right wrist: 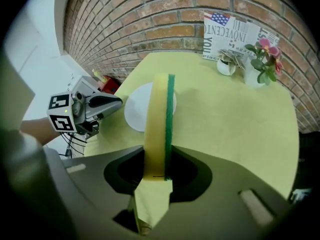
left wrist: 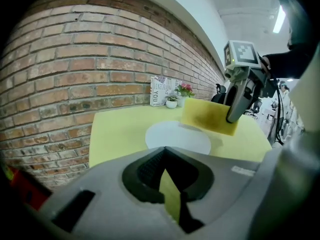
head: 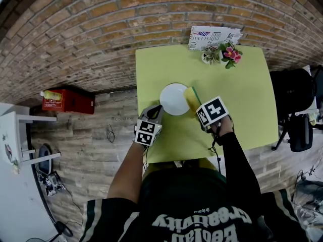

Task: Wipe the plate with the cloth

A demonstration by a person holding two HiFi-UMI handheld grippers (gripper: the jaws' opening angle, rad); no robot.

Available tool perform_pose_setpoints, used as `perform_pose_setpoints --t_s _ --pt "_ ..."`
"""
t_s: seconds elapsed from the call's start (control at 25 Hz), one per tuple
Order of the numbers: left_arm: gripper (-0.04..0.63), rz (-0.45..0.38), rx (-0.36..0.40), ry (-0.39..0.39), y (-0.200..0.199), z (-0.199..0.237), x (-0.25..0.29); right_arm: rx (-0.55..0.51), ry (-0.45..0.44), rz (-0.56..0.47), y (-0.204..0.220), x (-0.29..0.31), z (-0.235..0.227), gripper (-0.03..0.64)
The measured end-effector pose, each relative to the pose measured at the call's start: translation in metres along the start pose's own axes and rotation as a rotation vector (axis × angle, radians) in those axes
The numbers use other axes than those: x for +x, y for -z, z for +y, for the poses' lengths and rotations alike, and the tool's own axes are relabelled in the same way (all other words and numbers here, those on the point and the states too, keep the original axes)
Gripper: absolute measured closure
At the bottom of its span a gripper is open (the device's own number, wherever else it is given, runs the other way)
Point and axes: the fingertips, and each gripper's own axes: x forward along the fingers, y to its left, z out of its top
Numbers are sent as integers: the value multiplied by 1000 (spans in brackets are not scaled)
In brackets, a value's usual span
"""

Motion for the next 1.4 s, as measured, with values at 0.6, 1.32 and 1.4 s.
perform_pose_setpoints --t_s 0.6,1.32,1.4 --pt "588 26 -24 8 9 -10 -10 -176 -81 48 -11 24 67 485" --pt "589 -14 14 11 7 -13 -15 -222 -108 105 -10 36 82 485" --pt "589 -13 13 11 7 -13 -14 -222 -107 105 -9 36 81 485"
